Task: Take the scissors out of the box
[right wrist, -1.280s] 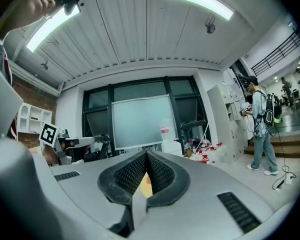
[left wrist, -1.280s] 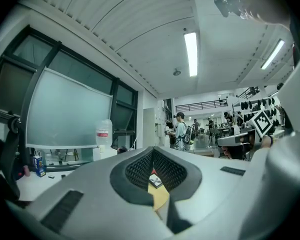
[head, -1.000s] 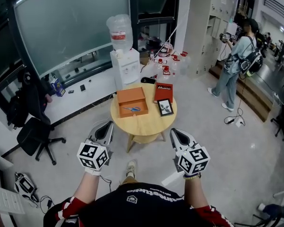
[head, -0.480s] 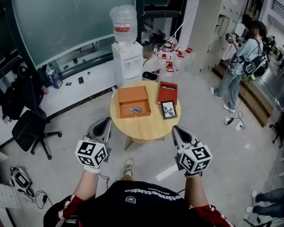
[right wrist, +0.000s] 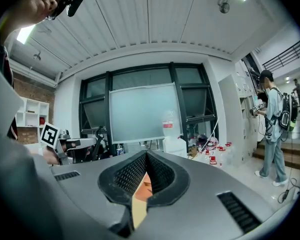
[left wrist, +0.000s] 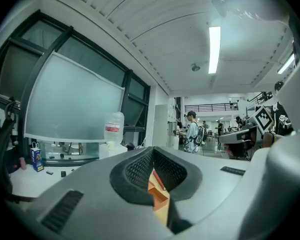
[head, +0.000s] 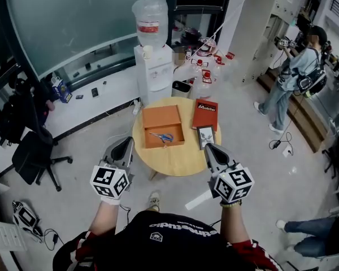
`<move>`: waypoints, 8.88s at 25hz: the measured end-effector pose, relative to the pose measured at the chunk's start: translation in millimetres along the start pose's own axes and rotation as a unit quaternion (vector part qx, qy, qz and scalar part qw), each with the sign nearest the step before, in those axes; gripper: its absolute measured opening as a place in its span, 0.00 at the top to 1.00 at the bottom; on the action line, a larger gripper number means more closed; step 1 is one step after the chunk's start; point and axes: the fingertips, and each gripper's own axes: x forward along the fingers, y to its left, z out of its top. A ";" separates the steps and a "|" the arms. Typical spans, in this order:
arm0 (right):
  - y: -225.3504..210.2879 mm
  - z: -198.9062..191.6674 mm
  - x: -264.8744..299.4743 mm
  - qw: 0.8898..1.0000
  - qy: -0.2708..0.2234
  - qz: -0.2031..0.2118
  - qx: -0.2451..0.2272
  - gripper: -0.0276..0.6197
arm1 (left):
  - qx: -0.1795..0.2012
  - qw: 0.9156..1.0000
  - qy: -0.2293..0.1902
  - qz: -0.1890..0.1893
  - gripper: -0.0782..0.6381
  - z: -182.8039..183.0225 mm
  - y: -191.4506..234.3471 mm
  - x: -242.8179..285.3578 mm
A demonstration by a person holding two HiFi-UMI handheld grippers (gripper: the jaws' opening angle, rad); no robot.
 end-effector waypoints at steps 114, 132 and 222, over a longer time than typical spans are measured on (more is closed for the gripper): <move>-58.2 -323.4 327.4 0.863 0.425 0.194 -0.194 0.74 | -0.055 0.997 0.046 0.001 0.87 -67.7 127.5 126.6; -55.6 -383.5 344.4 0.774 0.513 0.237 -0.285 0.74 | -0.069 0.995 0.060 0.048 0.87 -83.2 148.1 101.3; -71.8 -27.8 218.7 0.997 0.038 -0.042 -0.052 0.79 | -0.016 0.988 0.019 -0.150 0.87 -22.4 62.6 180.0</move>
